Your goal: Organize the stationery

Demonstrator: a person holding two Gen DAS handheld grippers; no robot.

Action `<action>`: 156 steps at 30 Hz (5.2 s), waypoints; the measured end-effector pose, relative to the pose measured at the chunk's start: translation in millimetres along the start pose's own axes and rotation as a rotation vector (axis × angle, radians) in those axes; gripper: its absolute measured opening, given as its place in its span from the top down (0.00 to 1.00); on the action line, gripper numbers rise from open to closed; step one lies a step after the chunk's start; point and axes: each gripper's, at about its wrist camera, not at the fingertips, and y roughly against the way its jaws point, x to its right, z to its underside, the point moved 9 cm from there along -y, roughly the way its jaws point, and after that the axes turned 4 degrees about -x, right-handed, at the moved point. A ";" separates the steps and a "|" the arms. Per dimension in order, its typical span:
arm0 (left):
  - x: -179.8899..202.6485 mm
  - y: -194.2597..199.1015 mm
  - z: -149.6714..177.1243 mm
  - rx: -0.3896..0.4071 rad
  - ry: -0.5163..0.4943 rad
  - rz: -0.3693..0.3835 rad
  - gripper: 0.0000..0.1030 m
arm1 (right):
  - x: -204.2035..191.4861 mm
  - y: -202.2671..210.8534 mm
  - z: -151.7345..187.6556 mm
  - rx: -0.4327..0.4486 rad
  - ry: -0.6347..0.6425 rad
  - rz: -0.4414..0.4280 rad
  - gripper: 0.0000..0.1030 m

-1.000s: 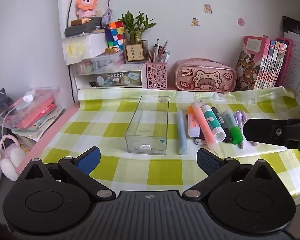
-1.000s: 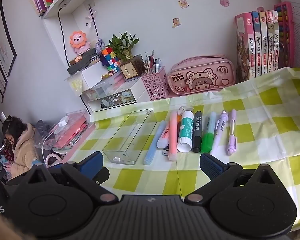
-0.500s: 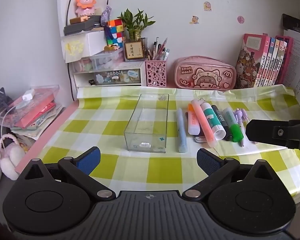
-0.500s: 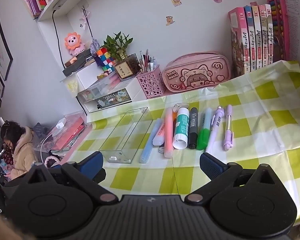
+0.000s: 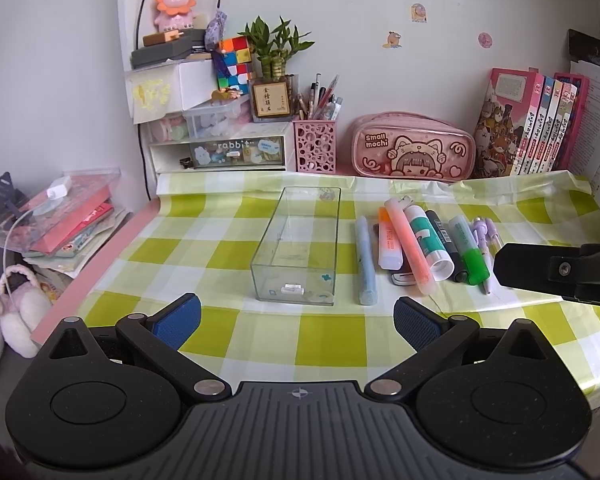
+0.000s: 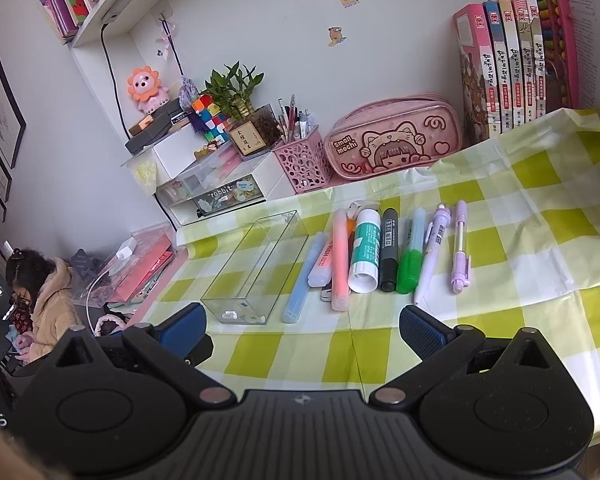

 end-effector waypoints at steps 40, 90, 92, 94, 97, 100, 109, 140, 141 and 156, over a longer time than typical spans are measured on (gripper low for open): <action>6.9 -1.5 1.9 -0.003 -0.013 0.012 0.05 | 0.1 -1.6 3.7 -0.002 -0.029 -0.019 0.04; -3.4 -128.4 -0.2 -0.010 0.011 0.081 0.30 | 32.3 -163.6 -65.4 -0.323 0.140 0.147 0.63; -5.2 -126.3 1.8 -0.006 0.013 0.093 0.30 | 30.4 -168.4 -66.5 -0.335 0.157 0.148 0.63; -6.1 -122.2 5.5 0.007 0.002 0.096 0.30 | 31.7 -171.2 -68.7 -0.351 0.147 0.142 0.63; -7.6 -120.7 6.8 0.019 -0.009 0.118 0.30 | 37.7 -169.7 -71.1 -0.365 0.076 0.093 0.71; -9.3 -121.4 6.9 0.029 -0.020 0.136 0.30 | 50.2 -165.7 -72.9 -0.375 -0.087 -0.006 0.80; -12.0 -123.7 5.8 0.034 -0.014 0.126 0.30 | 33.6 -185.6 -72.0 -0.382 0.068 0.114 0.78; -10.7 -121.8 7.4 0.043 -0.009 0.115 0.30 | -41.1 -180.2 -86.8 -0.291 -0.172 -0.065 0.80; -10.8 -121.8 7.4 0.044 -0.009 0.115 0.30 | -45.1 -184.1 -84.7 -0.297 -0.167 -0.061 0.81; -12.1 -122.4 6.4 0.039 -0.012 0.125 0.30 | -77.3 -191.2 -57.9 -0.454 0.028 -0.103 0.79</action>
